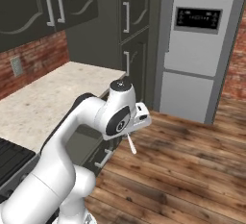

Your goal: Organize the utensils by type. Pick up the wooden spoons from the counter and place them in the open cabinet. Then pick up the metallic utensils from the counter and place them in the open drawer.

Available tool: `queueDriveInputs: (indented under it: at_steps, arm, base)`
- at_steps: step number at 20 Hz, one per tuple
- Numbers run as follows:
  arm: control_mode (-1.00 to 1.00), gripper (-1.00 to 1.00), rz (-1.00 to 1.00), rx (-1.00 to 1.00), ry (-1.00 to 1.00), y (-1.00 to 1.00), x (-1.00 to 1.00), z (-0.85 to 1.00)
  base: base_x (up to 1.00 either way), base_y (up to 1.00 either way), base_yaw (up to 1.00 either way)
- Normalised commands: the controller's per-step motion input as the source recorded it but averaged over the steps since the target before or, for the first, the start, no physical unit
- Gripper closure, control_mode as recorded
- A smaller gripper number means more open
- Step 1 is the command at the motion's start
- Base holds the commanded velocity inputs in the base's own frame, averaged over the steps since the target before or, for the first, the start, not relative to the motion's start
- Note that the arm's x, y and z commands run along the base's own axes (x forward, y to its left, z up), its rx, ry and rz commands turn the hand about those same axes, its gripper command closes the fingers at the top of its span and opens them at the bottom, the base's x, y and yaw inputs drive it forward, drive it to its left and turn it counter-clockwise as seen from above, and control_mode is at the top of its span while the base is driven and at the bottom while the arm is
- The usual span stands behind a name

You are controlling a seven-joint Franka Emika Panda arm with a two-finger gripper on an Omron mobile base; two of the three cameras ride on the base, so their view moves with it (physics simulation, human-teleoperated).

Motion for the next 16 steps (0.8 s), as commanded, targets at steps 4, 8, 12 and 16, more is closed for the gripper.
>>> queueDriveInputs:
  at_steps: [4, 8, 12, 16]
  arm:
    - [1.0, 1.0, 0.0, 0.0, 0.0, 0.0, 0.0, 0.0]
    - [1.0, 1.0, 0.0, 0.0, 0.0, 0.0, 0.0, 0.0]
    - [1.0, 1.0, 0.0, 0.0, 0.0, 0.0, 0.0, 0.0]
    - [1.0, 1.0, 0.0, 0.0, 0.0, 0.0, 0.0, 0.0]
  base:
    - [0.19, 0.06, -0.02]
    - [0.0, 0.0, 0.0]
    - [0.0, 0.0, 0.0]
    - [0.0, 0.0, 0.0]
